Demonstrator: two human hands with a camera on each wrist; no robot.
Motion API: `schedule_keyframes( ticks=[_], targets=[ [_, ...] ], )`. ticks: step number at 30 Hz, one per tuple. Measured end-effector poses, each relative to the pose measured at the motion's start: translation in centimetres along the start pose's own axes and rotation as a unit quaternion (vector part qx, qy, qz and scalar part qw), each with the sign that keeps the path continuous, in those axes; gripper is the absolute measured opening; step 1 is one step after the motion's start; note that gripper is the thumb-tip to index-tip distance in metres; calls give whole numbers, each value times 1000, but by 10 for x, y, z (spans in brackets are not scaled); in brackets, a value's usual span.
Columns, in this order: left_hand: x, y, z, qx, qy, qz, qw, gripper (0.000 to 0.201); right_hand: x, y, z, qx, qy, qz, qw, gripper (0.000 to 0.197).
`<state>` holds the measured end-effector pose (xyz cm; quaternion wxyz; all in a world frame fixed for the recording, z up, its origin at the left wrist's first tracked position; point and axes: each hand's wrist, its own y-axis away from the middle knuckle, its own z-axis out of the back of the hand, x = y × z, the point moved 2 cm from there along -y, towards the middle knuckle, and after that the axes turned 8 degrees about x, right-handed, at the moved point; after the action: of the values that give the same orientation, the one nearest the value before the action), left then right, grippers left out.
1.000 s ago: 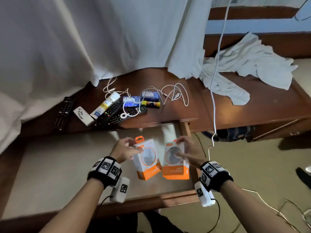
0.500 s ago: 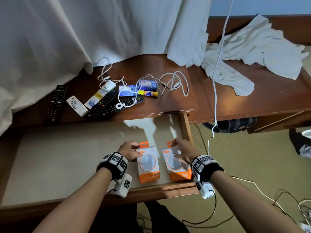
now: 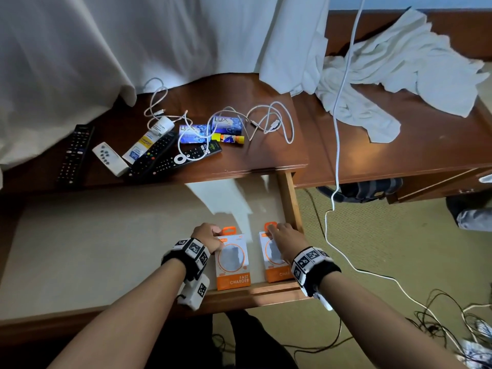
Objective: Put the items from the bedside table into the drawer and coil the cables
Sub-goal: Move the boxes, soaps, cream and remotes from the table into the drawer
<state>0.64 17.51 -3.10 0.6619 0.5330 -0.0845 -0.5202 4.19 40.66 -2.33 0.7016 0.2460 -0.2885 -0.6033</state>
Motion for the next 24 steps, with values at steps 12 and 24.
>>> schedule_keyframes(
  ticks=[12, 24],
  targets=[
    [-24, -14, -29, -22, 11, -19, 1000, 47, 4, 9, 1, -55, 87, 19, 994, 34],
    [-30, -15, -39, -45, -39, -28, 998, 20, 2, 18, -6, -62, 114, 47, 990, 41]
  ],
)
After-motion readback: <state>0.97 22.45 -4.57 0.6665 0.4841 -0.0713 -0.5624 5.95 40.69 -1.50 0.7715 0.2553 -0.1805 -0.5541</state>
